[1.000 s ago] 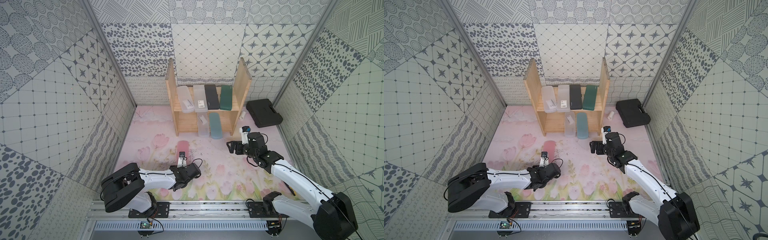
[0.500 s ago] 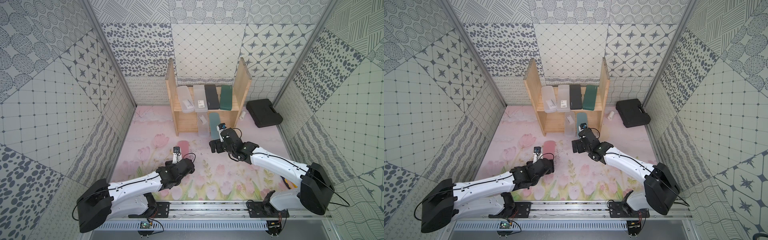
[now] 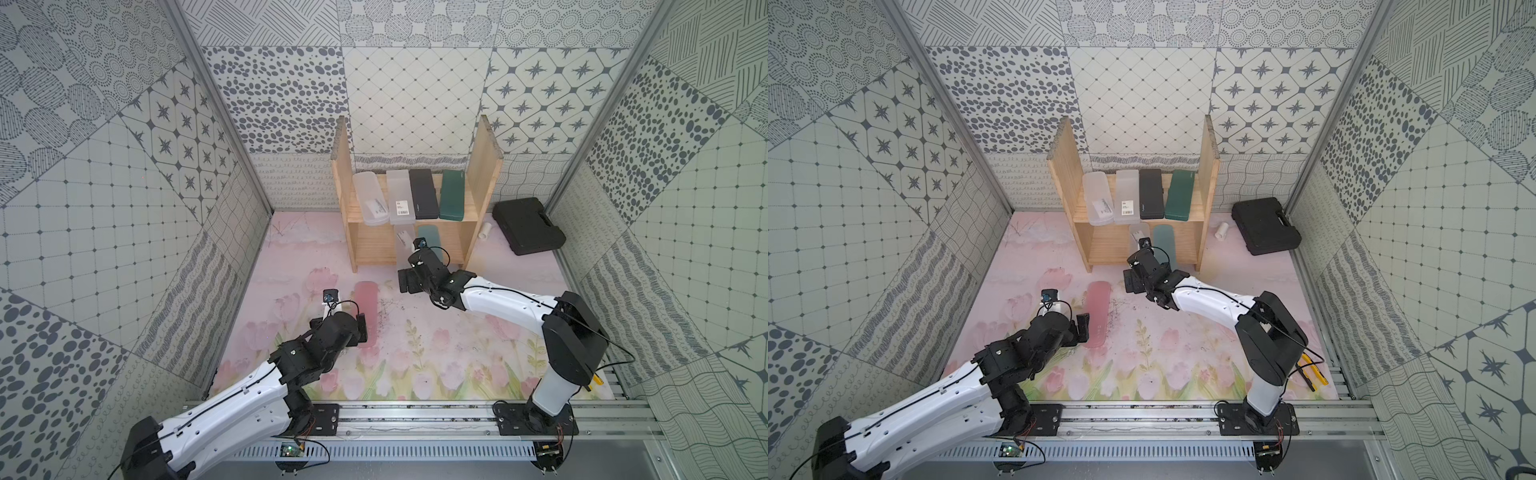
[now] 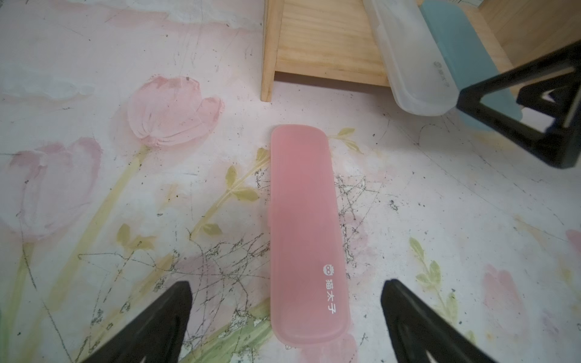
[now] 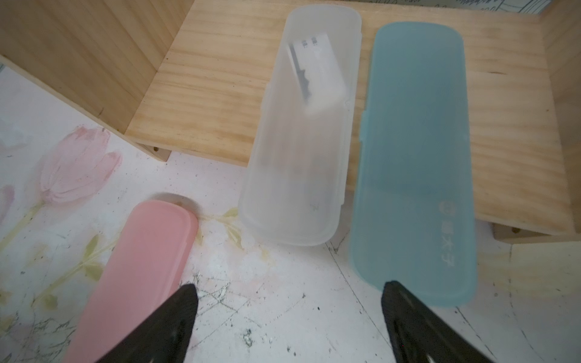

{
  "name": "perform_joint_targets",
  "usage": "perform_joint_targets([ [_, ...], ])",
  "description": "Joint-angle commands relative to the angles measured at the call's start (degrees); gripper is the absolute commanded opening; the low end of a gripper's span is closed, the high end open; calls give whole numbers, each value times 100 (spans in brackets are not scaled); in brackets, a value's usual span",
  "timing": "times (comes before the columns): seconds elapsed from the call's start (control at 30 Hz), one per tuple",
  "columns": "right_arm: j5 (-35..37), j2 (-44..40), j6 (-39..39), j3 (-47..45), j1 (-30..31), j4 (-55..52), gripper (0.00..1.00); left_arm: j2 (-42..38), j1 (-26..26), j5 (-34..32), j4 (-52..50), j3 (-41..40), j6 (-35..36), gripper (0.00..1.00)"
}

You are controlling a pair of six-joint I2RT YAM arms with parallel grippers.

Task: Remove the pencil cases from the shelf
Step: Pick up the pencil case from the shelf.

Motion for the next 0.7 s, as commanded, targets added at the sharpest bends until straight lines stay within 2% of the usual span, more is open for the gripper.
perform_joint_targets([
  [0.0, 351, 317, 160, 280, 62, 392, 96, -503, 105, 186, -313, -154, 440, 99],
  [0.27, 585, 871, 118, 639, 71, 527, 96, -930, 101, 281, -491, -141, 439, 99],
  [0.67, 680, 1315, 111, 1002, 15, 528, 96, -926, 101, 348, -330, -299, 339, 99],
])
